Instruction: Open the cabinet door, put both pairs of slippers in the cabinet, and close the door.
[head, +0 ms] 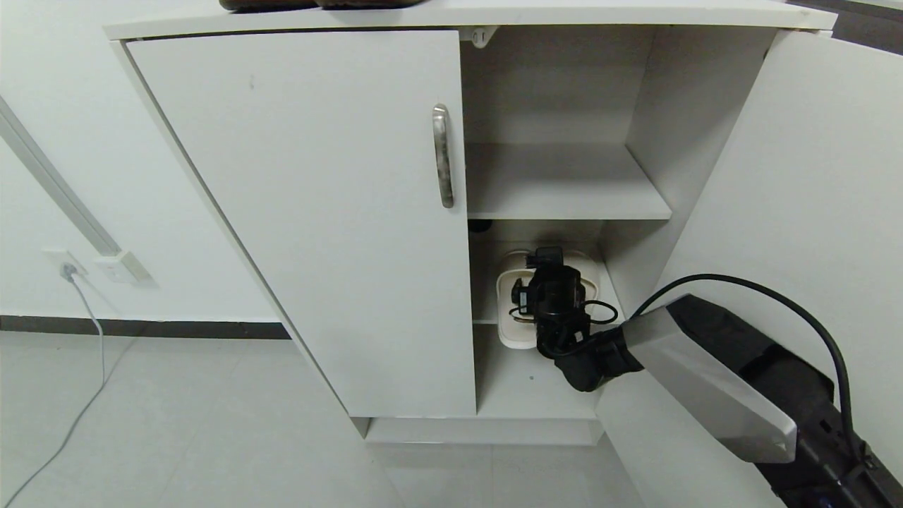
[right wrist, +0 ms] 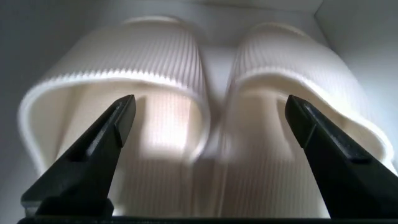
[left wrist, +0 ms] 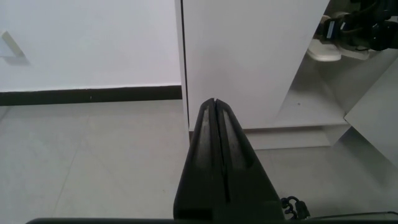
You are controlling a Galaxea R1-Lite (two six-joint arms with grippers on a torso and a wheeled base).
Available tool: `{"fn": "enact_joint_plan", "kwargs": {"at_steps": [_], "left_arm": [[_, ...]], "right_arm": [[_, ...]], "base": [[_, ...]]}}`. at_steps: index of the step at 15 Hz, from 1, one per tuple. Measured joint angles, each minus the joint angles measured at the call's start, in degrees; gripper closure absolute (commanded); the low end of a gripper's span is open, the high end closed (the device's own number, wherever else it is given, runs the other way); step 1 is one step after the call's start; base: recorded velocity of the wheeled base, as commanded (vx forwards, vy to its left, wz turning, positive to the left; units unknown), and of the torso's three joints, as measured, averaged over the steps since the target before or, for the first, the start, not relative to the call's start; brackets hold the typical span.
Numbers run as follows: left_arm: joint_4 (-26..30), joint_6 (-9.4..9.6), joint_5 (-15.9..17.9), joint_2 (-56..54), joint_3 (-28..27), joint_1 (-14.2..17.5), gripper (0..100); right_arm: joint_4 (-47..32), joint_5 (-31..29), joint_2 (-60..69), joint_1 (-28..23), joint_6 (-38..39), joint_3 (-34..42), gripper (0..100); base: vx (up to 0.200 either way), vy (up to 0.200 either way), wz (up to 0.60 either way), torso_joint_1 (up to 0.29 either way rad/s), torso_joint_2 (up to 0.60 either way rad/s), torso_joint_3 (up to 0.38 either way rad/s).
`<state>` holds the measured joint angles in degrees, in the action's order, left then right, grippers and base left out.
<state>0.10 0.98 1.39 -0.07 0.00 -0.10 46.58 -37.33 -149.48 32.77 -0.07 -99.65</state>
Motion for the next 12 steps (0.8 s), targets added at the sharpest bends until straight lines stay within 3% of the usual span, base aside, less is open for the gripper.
{"fn": "enact_joint_plan", "kwargs": {"at_steps": [3, 12], "left_arm": [[0.0, 0.0, 0.0, 0.0, 0.0, 0.0, 100], [0.0, 0.09, 0.1, 0.0, 0.0, 0.0, 100]], "right_arm": [[3.5, -0.7, 3.7, 1.4, 0.0, 7.2, 0], [21.3, -2.0, 19.5, 8.4, -0.3, 39.9, 0]], "base": [[0.0, 0.0, 0.0, 0.0, 0.0, 0.0], [0.0, 0.0, 0.0, 0.0, 0.0, 0.0]]}}
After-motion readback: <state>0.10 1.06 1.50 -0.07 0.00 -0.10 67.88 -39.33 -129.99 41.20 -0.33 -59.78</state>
